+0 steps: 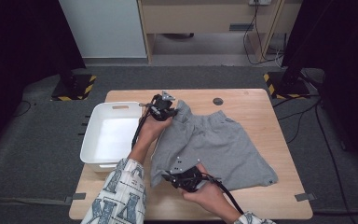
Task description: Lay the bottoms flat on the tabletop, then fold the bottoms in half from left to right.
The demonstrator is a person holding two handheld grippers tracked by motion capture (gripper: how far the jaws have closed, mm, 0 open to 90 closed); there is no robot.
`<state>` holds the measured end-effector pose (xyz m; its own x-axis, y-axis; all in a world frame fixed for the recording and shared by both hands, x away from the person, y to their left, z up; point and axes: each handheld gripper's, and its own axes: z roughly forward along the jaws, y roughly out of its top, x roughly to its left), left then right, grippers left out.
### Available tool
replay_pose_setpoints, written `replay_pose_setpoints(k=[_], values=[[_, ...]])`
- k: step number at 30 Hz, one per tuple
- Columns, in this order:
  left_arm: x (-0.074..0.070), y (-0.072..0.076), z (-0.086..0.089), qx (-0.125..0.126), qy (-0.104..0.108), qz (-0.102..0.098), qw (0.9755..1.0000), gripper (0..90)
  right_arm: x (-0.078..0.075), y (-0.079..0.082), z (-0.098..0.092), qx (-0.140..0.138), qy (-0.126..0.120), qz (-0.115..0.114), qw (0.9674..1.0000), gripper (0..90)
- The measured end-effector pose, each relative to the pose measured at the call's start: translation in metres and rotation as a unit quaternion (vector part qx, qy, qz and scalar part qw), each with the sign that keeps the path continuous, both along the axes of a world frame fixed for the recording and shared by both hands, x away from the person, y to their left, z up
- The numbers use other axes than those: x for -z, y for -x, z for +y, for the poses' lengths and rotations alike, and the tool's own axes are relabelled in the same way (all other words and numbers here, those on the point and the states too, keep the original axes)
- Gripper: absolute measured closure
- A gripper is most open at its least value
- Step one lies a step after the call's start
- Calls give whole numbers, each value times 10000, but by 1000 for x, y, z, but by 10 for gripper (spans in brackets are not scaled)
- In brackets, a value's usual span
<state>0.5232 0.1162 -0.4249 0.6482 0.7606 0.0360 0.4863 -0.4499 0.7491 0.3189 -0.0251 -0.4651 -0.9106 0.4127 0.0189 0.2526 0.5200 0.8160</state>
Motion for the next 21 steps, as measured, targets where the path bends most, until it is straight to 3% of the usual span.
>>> replay_pose_setpoints(k=[12, 21], values=[[1, -2, 7, -37, 41, 79, 10000, 856, -2, -2, 0, 25, -63, 39, 10000, 853], [-7, 0, 18, -37, 101, 77, 9999, 856, -9, 1, 8, -42, -127, 22, 9999, 854]])
